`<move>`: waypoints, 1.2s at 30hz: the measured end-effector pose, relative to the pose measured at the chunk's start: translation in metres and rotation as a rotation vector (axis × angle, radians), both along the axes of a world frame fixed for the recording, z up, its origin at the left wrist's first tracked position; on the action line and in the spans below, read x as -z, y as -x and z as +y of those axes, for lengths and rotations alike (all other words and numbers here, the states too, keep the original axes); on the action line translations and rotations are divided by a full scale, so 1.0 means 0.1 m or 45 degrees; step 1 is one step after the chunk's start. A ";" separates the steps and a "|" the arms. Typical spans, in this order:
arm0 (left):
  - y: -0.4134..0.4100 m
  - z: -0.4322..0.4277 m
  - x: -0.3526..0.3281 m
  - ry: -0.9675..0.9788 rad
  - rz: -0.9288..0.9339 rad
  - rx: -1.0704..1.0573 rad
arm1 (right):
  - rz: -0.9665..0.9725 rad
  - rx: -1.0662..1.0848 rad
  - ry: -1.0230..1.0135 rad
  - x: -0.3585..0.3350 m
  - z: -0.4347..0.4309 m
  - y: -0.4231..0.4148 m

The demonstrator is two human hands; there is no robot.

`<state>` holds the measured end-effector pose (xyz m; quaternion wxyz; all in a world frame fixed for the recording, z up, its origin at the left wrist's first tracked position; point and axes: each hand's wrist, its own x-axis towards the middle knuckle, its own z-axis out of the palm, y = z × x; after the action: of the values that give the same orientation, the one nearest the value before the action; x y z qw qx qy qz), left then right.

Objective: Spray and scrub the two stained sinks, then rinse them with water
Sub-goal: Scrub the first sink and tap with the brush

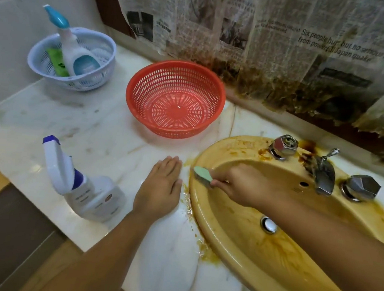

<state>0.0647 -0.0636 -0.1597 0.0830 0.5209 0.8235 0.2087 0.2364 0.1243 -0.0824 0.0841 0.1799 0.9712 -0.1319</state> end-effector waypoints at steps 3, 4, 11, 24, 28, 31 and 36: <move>0.01 0.00 0.00 0.034 0.037 0.058 | -0.068 0.040 0.029 -0.05 0.09 -0.20; 0.02 0.00 0.01 0.044 0.045 0.075 | -0.080 0.109 -0.030 -0.06 0.17 -0.21; 0.04 0.01 0.07 0.084 0.055 0.089 | -0.009 0.234 0.409 0.16 -0.36 -0.69; 0.04 0.01 0.05 0.100 0.109 0.163 | -0.034 0.525 0.299 0.16 -0.79 -1.08; 0.05 0.02 0.06 0.088 0.118 0.180 | 0.107 0.696 0.074 0.26 -0.95 -0.59; 0.08 0.00 0.07 0.072 0.101 0.215 | 0.186 0.745 -0.016 0.31 -1.17 -0.54; 0.03 0.00 0.03 0.073 0.145 0.196 | 0.404 0.626 -0.133 0.26 -1.41 -1.06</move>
<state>0.0614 -0.0638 -0.1625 0.0669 0.5912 0.7900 0.1482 0.3422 -0.0166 -0.1088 -0.1127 0.3910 0.9049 -0.1244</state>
